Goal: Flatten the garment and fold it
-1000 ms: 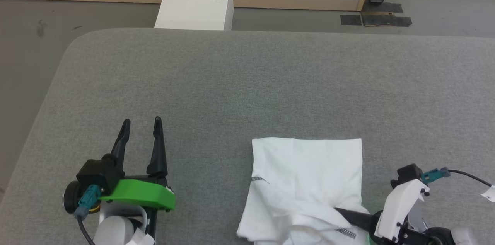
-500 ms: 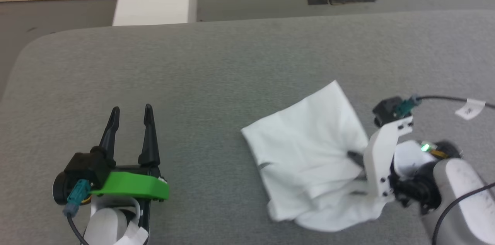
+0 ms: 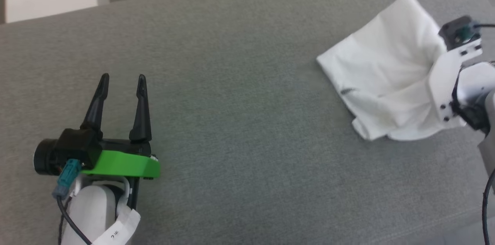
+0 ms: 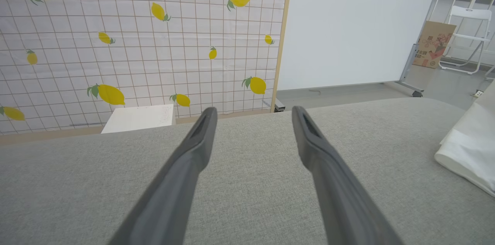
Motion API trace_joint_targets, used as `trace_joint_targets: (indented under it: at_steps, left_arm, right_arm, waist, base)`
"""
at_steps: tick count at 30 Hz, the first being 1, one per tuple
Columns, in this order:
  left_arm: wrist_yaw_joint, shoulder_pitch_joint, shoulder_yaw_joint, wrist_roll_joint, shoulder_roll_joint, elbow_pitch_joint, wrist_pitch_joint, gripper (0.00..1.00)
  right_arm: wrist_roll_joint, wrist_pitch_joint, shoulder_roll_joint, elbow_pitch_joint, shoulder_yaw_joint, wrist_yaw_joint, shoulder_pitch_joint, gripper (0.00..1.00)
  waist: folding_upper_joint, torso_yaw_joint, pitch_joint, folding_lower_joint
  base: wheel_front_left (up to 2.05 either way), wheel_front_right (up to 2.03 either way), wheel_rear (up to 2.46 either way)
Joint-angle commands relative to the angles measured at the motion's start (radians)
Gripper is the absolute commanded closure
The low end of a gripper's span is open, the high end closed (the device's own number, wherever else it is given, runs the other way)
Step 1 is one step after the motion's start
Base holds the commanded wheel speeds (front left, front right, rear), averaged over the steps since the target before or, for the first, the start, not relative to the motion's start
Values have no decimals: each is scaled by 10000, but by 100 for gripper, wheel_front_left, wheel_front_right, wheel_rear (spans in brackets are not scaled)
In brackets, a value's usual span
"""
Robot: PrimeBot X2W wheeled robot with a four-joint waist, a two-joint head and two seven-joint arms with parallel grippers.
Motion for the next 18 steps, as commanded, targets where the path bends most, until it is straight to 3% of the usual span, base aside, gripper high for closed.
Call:
trace_joint_targets:
  at_steps: [1, 7, 18]
  left_arm:
    - [-54, -219, 3, 170, 151, -88, -38, 0]
    - [-81, -533, -97, 278, 498, -368, 148, 0]
    - [-73, -693, -135, 294, 849, -666, 473, 0]
  right_arm:
    - [-243, -256, 140, 298, -265, -17, -289, 100]
    - [-1655, -1574, 275, 1428, -1570, -17, -1003, 100]
    - [-3785, -2877, 522, 2576, -3521, -17, -1807, 100]
  waist:
    - [-1, -944, 1045, -1]
    - [-1, -970, 1710, -1]
    - [-1, -680, 2266, -1]
  base:
    - [0, 0, 0]
    - [0, 0, 0]
    - [0, 0, 0]
